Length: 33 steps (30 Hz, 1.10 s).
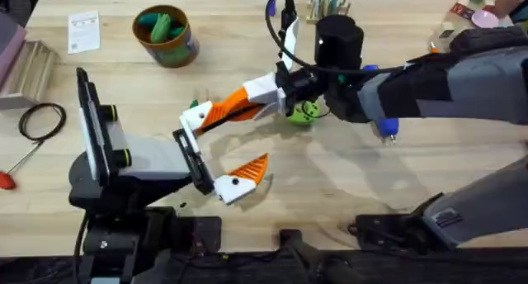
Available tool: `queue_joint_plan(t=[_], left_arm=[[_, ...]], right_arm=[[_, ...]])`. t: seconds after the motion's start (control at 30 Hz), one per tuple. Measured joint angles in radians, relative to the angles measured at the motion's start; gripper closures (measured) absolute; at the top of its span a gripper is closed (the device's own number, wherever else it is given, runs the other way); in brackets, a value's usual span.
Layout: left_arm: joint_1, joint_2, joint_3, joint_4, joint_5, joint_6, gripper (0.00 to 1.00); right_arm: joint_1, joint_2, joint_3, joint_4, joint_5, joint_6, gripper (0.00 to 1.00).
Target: Pick up the gripper from the table and insert it into the empty holder that is missing its gripper. Then pick up a screw, insert it into the mounting hole, and use the screwdriver to tighten it. Finally, clean up the table by picking up the vegetable and placing it into the bucket.
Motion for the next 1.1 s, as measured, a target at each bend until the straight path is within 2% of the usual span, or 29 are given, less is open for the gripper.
queue_joint_plan(t=[0.57,0.6,0.63,0.77,0.83,1.1], left_arm=[[0.0,0.0,0.0,0.0,-0.003,-0.002,0.015],[0.0,0.0,0.0,0.0,-0.003,-0.002,0.015],[0.0,0.0,0.0,0.001,-0.002,-0.001,0.015],[-0.003,0.0,0.0,-0.001,0.021,0.009,0.015],[-0.003,0.0,0.0,-0.002,0.024,0.01,0.015],[-0.003,0.0,0.0,-0.002,0.027,0.013,0.015]], right_arm=[[0.001,0.0,0.0,0.0,0.008,0.003,0.99],[0.001,0.0,0.0,-0.002,0.009,0.006,0.923],[0.001,0.0,0.0,-0.004,0.016,0.007,0.797],[0.009,0.0,0.0,-0.012,0.054,0.006,0.227],[0.012,0.0,0.0,-0.012,0.061,0.006,0.163],[0.012,0.0,0.0,-0.013,0.08,0.006,0.153]])
